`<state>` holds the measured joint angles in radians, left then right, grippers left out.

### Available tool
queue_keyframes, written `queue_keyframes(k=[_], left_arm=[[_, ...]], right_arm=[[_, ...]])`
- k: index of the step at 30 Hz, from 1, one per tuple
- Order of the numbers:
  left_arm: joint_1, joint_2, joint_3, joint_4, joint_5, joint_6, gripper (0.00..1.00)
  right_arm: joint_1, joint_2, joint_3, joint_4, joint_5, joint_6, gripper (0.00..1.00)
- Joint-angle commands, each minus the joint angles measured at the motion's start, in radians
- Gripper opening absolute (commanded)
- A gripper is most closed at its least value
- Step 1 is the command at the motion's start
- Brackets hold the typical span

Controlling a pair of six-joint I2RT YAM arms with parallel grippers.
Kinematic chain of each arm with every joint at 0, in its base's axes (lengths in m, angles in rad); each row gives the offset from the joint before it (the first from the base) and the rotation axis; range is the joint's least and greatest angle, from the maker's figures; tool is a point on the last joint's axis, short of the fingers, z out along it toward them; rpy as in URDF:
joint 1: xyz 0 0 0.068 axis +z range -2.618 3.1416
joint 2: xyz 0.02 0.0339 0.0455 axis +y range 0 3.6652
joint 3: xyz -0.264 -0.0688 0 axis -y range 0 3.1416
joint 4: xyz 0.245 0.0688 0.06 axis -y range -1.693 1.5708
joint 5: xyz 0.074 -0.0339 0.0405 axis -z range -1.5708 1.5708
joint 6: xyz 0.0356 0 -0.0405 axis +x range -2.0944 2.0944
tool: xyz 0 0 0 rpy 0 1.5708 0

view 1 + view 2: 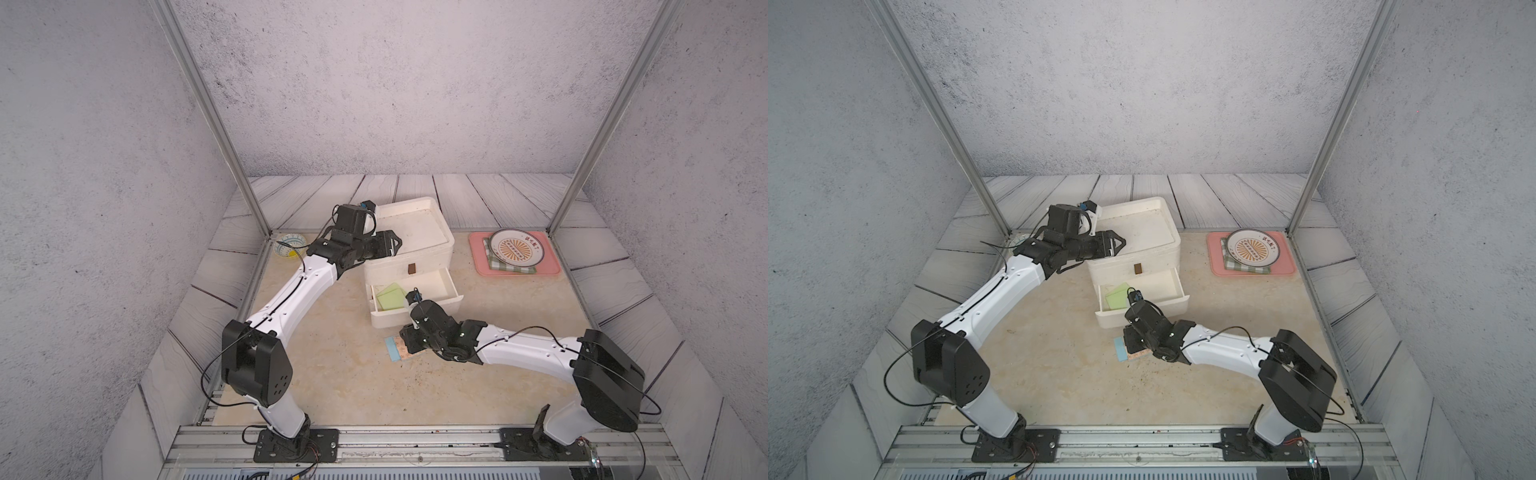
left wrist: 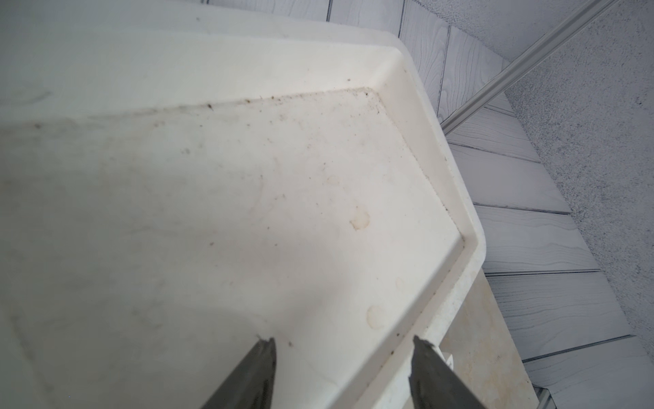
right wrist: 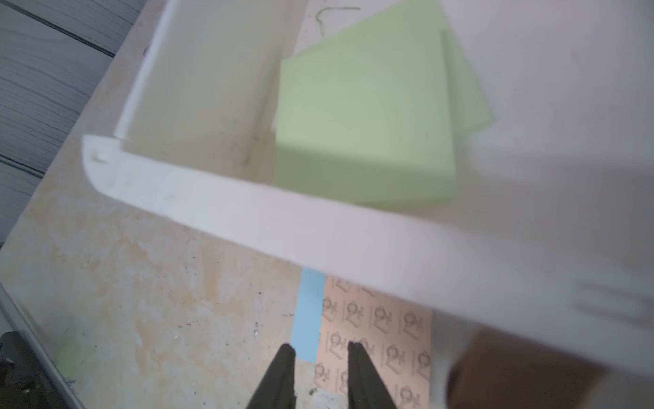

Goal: Please put the sticky notes in the drawer by color
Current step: Close the drawer in the storage box.

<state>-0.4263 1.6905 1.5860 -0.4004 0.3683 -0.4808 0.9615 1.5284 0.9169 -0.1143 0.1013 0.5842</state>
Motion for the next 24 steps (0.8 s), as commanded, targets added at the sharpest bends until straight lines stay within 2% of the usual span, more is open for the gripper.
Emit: queue_keyframes(k=[1, 6, 14, 20, 24], left_arm=[[0.009, 0.067, -0.003, -0.089, 0.054, -0.020, 0.64], [0.006, 0.072, -0.026, -0.080, 0.060, -0.023, 0.64], [0.007, 0.065, -0.037, -0.096, 0.050, -0.005, 0.64], [0.006, 0.067, -0.040, -0.093, 0.054, -0.006, 0.64], [0.006, 0.067, -0.041, -0.087, 0.058, -0.010, 0.64]], right_arm=[[-0.054, -0.069, -0.044, -0.010, 0.049, -0.011, 0.30], [-0.120, -0.064, -0.041, -0.010, 0.039, -0.043, 0.30], [-0.207, 0.001, 0.070, -0.055, 0.003, -0.117, 0.30], [-0.237, 0.019, 0.136, -0.083, -0.006, -0.151, 0.30], [-0.239, 0.035, 0.152, -0.062, -0.038, -0.128, 0.30]])
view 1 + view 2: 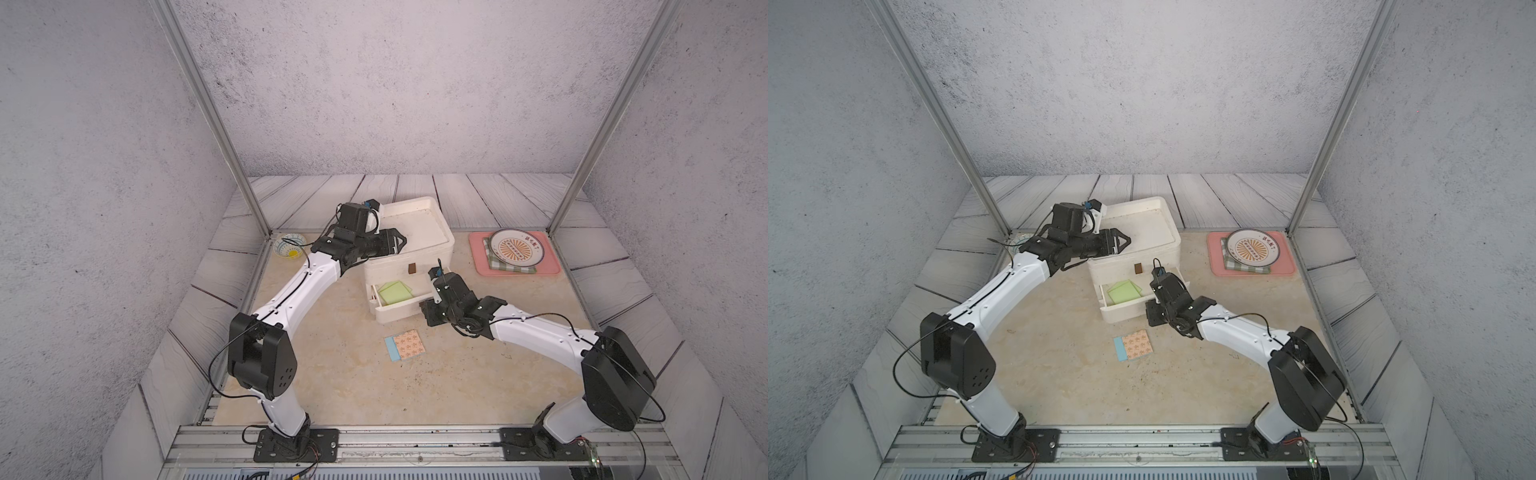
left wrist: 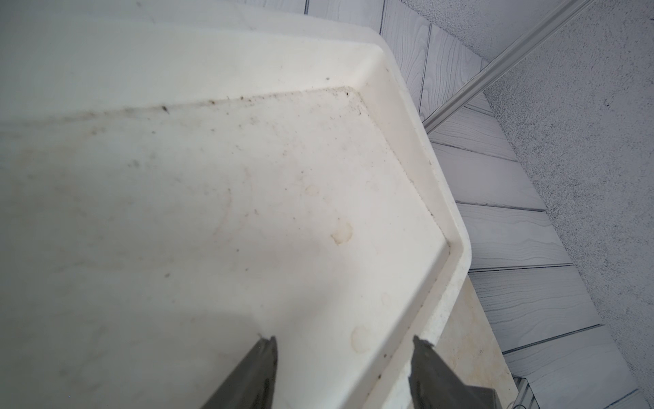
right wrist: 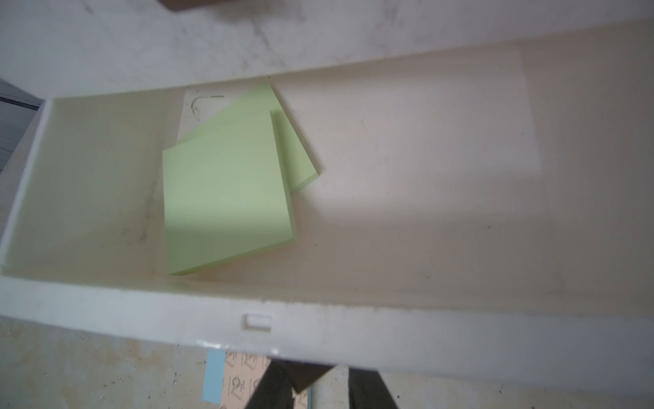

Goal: Please put the sticky notes in the drawer by color
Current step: Close the drawer in the storage box.

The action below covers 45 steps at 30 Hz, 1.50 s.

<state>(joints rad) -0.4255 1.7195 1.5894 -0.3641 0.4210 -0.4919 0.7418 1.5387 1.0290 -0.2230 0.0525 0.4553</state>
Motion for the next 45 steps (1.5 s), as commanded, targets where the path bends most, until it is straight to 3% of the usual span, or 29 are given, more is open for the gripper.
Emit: queue_keyframes(k=[1, 6, 21, 23, 28, 39, 45], left_arm=[[0.005, 0.038, -0.046, -0.118, 0.007, -0.003, 0.65], [0.005, 0.037, -0.055, -0.116, 0.012, -0.007, 0.64], [0.006, -0.011, -0.105, -0.093, 0.022, -0.032, 0.65], [0.005, -0.019, -0.114, -0.086, 0.025, -0.040, 0.65], [0.005, -0.027, -0.118, -0.083, 0.025, -0.042, 0.65], [0.005, -0.052, -0.110, -0.087, 0.046, -0.055, 0.65], [0.006, -0.099, -0.048, -0.139, 0.033, -0.041, 0.65]], right_arm=[[-0.019, 0.032, 0.042, 0.064, -0.014, 0.013, 0.30], [-0.019, 0.090, 0.069, 0.112, -0.056, 0.043, 0.30], [-0.019, 0.171, 0.069, 0.358, 0.148, -0.007, 0.31], [-0.019, 0.178, 0.055, 0.412, 0.170, -0.017, 0.36], [-0.024, 0.213, 0.048, 0.497, 0.139, -0.042, 0.39], [-0.028, 0.073, -0.037, 0.506, 0.134, -0.048, 0.42], [-0.029, -0.022, -0.045, 0.412, 0.074, -0.012, 0.54]])
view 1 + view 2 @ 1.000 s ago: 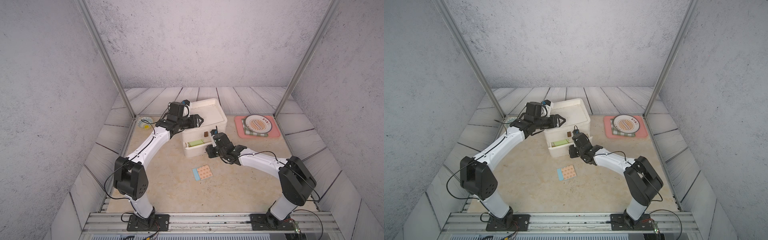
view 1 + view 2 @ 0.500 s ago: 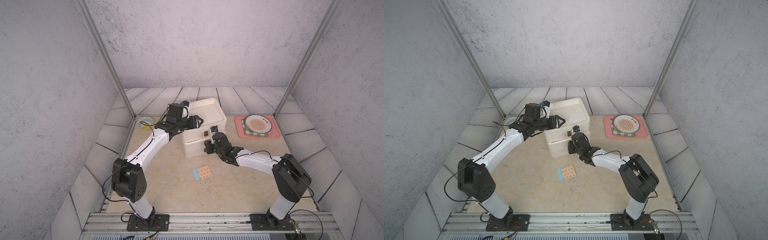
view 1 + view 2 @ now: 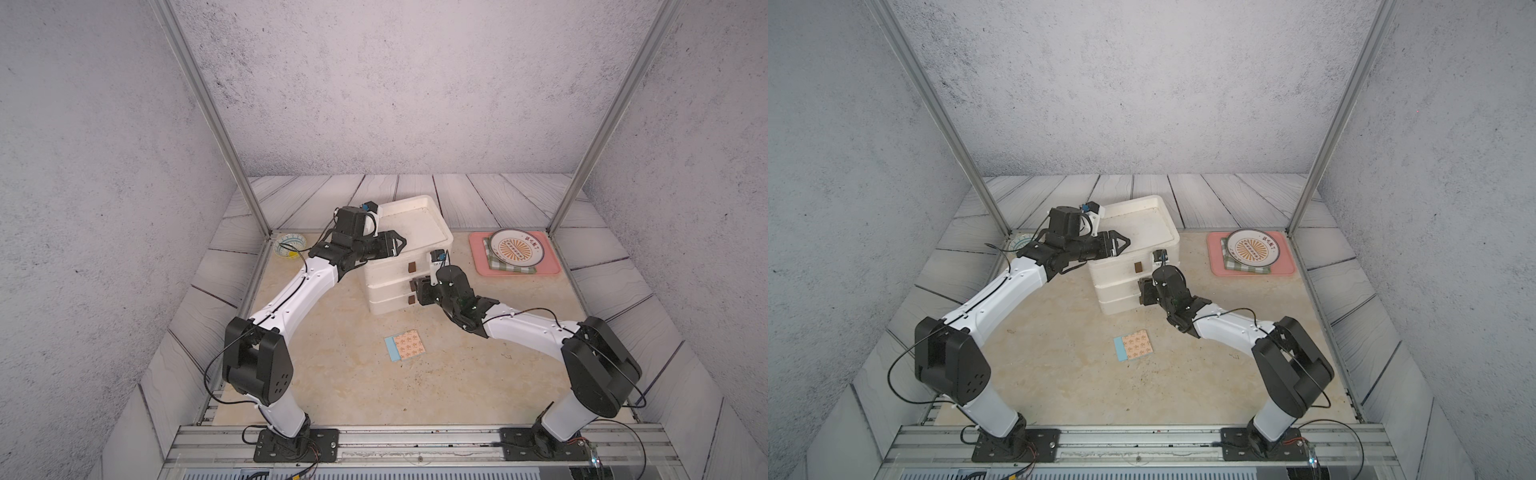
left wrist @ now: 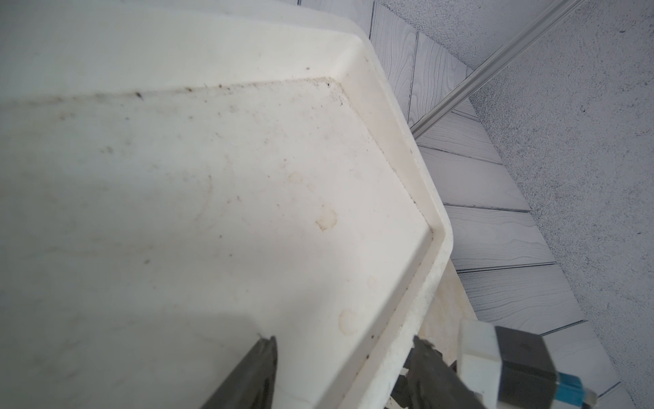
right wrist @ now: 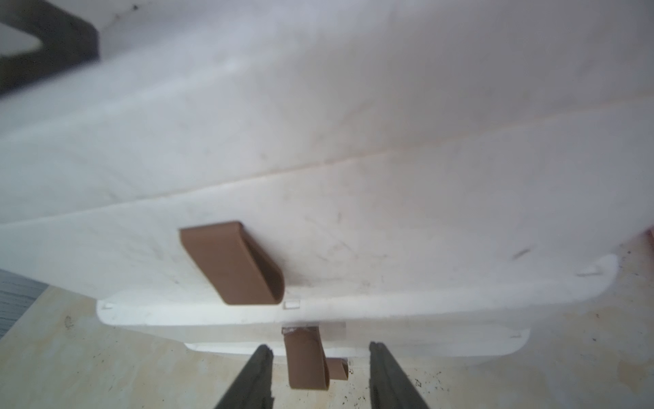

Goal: Please put the sticky notes in the drawer by color
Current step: Close the drawer in the storage box, then open the drawer in the storage box.

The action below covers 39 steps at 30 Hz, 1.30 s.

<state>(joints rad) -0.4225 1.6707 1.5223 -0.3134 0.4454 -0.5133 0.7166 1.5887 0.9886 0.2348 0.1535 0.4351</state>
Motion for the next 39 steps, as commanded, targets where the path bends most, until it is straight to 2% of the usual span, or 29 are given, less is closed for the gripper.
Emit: queue_keyframes(k=[1, 3, 6, 13, 20, 23, 27, 30, 39], left_arm=[[0.002, -0.057, 0.037, -0.199, 0.007, -0.018, 0.65], [0.002, -0.060, 0.080, -0.225, -0.003, -0.005, 0.65], [0.004, -0.027, 0.171, -0.287, -0.017, 0.030, 0.67], [0.005, 0.132, 0.367, -0.413, -0.008, 0.079, 0.67], [0.005, 0.199, 0.399, -0.431, -0.006, 0.104, 0.67], [0.005, 0.213, 0.391, -0.432, 0.000, 0.105, 0.67], [0.005, 0.216, 0.363, -0.424, 0.011, 0.106, 0.68], [0.005, 0.205, 0.335, -0.411, 0.024, 0.104, 0.67], [0.009, 0.208, 0.337, -0.458, 0.067, 0.131, 0.67]], right_arm=[[-0.003, -0.080, 0.003, -0.066, -0.047, 0.008, 0.57], [-0.006, -0.085, 0.025, -0.120, -0.113, 0.010, 0.63], [-0.007, -0.086, 0.043, -0.179, -0.197, 0.013, 0.66], [-0.018, -0.090, 0.060, -0.255, -0.203, 0.055, 0.69], [-0.037, -0.058, 0.166, -0.312, -0.249, 0.035, 0.69], [-0.043, -0.026, 0.203, -0.324, -0.238, 0.018, 0.65], [-0.045, 0.028, 0.236, -0.334, -0.244, 0.003, 0.51], [-0.044, 0.051, 0.238, -0.305, -0.233, -0.004, 0.45], [-0.045, 0.086, 0.267, -0.319, -0.209, -0.026, 0.44]])
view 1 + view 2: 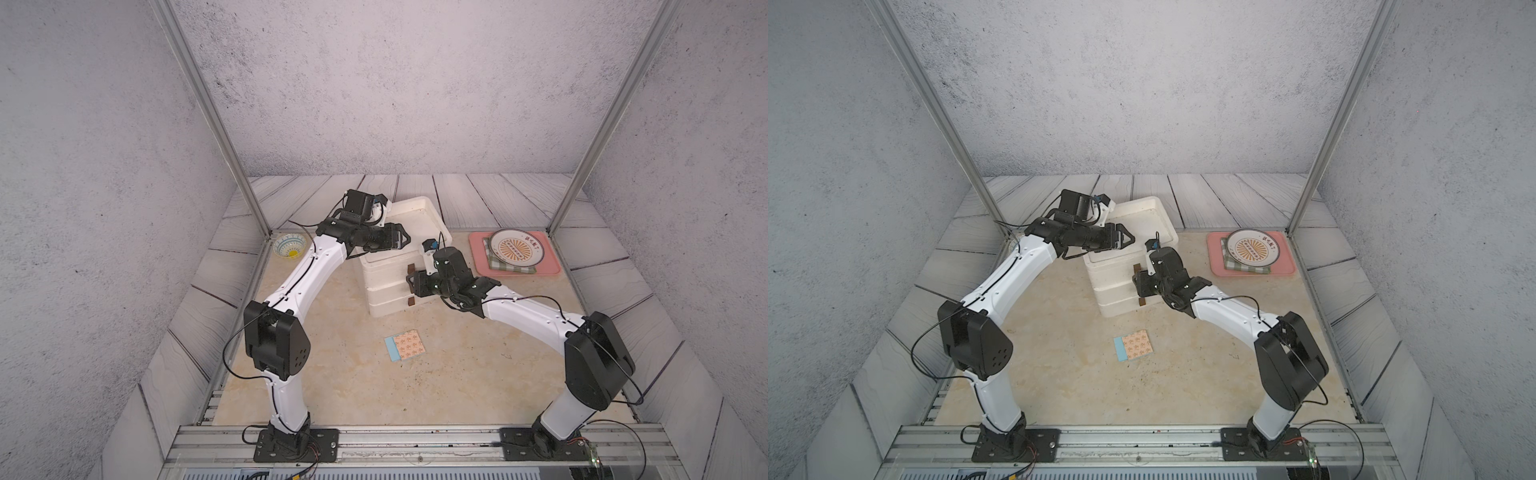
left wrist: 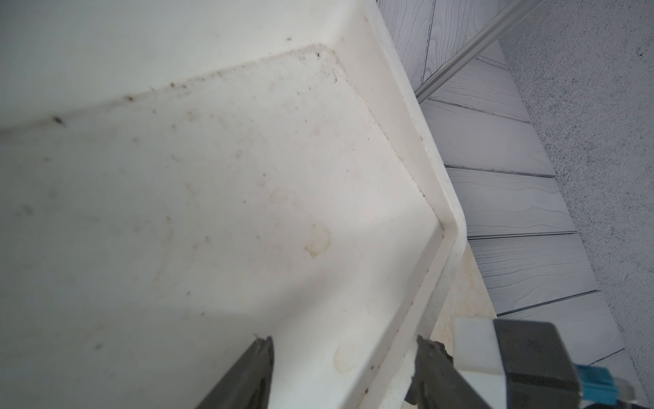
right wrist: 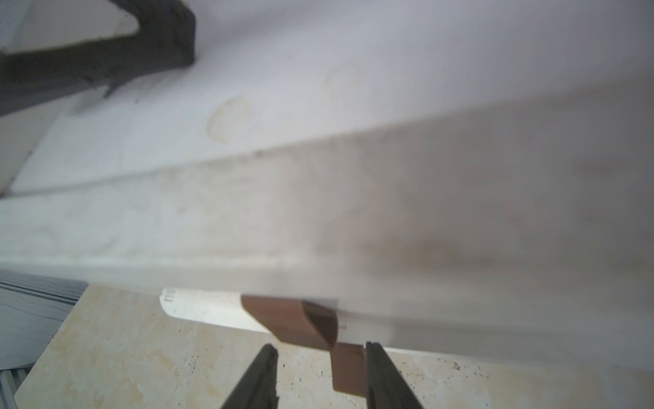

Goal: Please put the sticky notes in the drawer by color
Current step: Open the drawer in the storage box.

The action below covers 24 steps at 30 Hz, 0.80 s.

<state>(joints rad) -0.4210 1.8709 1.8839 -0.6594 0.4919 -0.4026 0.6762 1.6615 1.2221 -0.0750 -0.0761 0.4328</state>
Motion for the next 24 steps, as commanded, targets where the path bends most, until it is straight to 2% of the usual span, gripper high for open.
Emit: queue_keyframes(k=[1, 7, 18, 24], left_arm=[[0.008, 0.008, -0.023, -0.112, 0.033, 0.028, 0.67], [0.026, 0.002, -0.025, -0.136, 0.027, 0.067, 0.68], [0.078, -0.011, -0.134, -0.047, 0.119, 0.012, 0.68], [0.097, 0.006, -0.135, -0.051, 0.139, -0.002, 0.67]], right_arm=[[-0.003, 0.012, 0.034, -0.009, 0.024, -0.026, 0.44], [-0.003, 0.019, 0.043, 0.015, 0.032, -0.032, 0.44], [-0.004, 0.083, 0.110, 0.021, 0.016, -0.041, 0.43], [-0.004, 0.076, 0.106, 0.031, 0.027, -0.052, 0.36]])
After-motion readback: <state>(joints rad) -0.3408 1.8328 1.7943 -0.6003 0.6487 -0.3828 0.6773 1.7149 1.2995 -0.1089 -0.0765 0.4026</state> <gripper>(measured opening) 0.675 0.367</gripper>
